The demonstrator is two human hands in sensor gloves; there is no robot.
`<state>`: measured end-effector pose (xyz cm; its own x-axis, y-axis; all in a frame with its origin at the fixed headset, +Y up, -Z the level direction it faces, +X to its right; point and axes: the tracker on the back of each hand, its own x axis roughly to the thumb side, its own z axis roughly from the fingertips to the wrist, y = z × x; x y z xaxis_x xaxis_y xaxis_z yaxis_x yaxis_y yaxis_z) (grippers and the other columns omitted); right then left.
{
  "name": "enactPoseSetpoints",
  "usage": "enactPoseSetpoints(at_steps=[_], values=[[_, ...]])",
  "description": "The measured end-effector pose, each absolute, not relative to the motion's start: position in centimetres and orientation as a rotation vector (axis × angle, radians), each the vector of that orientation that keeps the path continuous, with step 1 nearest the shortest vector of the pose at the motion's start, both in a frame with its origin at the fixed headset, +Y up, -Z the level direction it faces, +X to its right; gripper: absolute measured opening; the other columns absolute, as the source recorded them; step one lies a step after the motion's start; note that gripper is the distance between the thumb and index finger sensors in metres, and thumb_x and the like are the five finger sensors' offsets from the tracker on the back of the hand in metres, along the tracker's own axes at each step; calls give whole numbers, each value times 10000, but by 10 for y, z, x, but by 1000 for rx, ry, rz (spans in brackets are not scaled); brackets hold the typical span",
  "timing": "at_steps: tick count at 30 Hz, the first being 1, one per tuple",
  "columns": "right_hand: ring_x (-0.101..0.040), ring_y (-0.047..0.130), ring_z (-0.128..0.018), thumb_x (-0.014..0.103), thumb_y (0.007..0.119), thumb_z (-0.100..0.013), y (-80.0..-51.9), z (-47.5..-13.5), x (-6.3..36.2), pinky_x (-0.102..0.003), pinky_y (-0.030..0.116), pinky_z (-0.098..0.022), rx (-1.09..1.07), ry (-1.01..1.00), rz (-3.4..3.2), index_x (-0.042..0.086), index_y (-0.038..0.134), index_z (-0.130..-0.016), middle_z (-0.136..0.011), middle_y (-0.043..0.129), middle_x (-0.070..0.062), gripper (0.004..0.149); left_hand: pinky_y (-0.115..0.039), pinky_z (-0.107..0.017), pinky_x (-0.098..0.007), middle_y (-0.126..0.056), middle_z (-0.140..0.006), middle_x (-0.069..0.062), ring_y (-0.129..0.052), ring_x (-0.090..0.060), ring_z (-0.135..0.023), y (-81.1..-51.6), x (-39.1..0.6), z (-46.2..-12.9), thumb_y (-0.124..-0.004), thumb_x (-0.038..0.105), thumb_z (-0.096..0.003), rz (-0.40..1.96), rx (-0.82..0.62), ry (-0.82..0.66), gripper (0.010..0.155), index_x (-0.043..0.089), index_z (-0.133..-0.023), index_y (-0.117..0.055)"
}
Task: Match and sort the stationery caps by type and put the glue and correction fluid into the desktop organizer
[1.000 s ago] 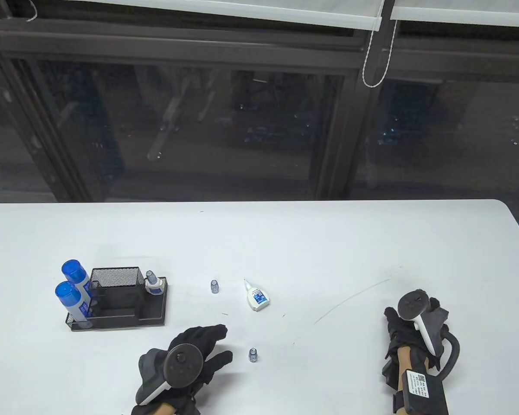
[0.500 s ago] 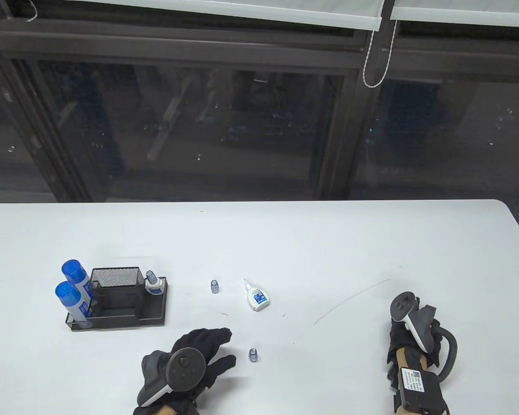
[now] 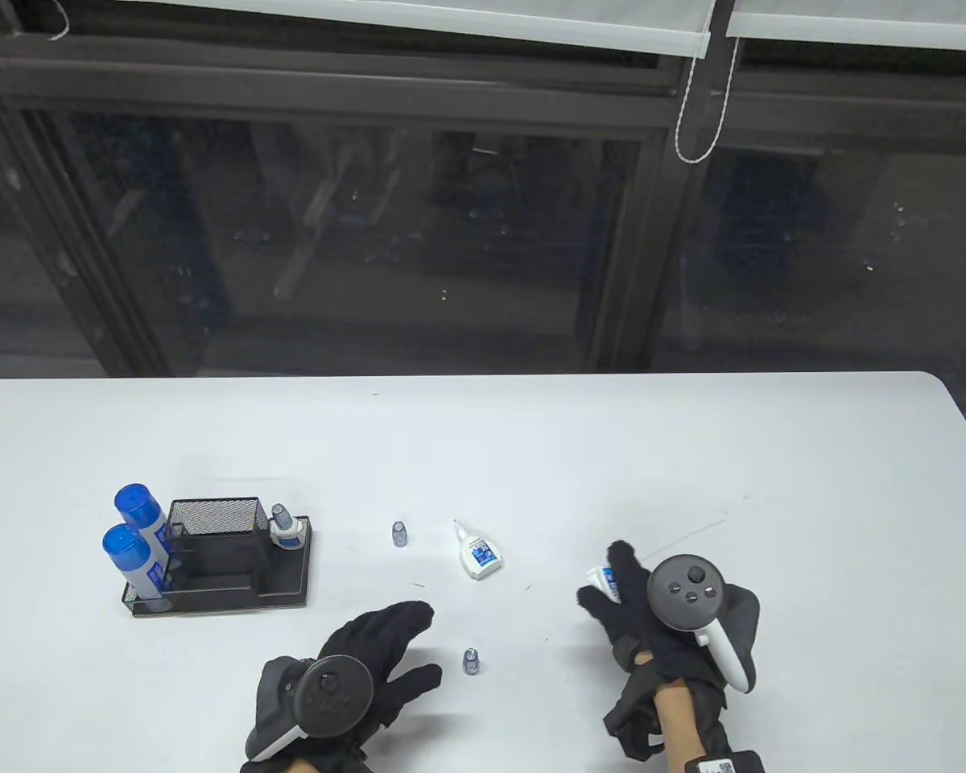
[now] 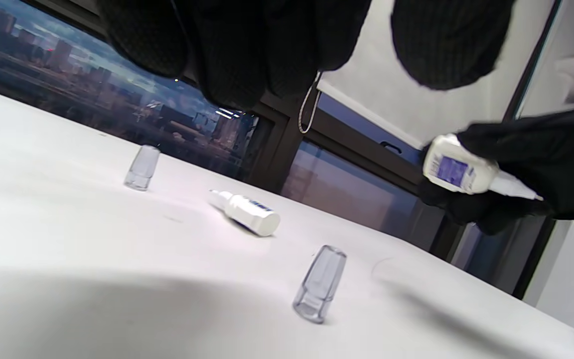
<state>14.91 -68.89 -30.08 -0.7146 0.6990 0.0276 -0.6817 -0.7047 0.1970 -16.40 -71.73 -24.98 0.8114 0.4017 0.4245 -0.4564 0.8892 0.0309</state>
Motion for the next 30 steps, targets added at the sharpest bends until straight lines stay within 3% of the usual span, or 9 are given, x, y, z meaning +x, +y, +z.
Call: enactPoseSetpoints(at_steps=[6,10,14,22,30], values=[[-340,905,-713,457,840,-475,-694,-280,73,-481,771,-548,460,521,2277,104,564,-1101,-1003,749,-253,770,-712,-722,-519,-574,-1226,-11,-803,-270,-1049,-702,-150,-235,-806,586,-470,438,246,-568,841,292,-1162,-430],[-332,924,-690,465,835,-475,-705,-271,53,-473,790,-525,504,600,2197,73,562,-1097,-989,761,-259,784,-692,-738,-538,-554,-1228,18,-767,-261,-1080,-699,-139,-220,-846,541,-450,284,324,-699,850,317,-1152,-421],[-321,932,-677,459,840,-469,-712,-267,57,-464,803,-509,467,592,2126,18,540,-1092,-979,755,-272,820,-719,-723,-517,-630,-1186,38,-823,-220,-1036,-698,-126,-212,-854,501,-461,117,406,-744,764,340,-1117,-495],[-374,901,-748,389,839,-493,-715,-264,73,-490,790,-554,421,548,1920,-17,482,-1100,-1012,680,-327,813,-756,-696,-471,-731,-1101,61,-895,-193,-956,-699,-122,-221,-832,502,-479,183,430,-723,672,350,-1073,-560],[-450,846,-814,520,678,-539,-720,-264,85,-516,763,-609,411,541,1726,4,423,-1118,-1028,600,-397,816,-791,-673,-455,-771,-1064,54,-945,-178,-904,-709,-131,-232,-802,531,-486,227,343,-658,631,342,-1052,-599]])
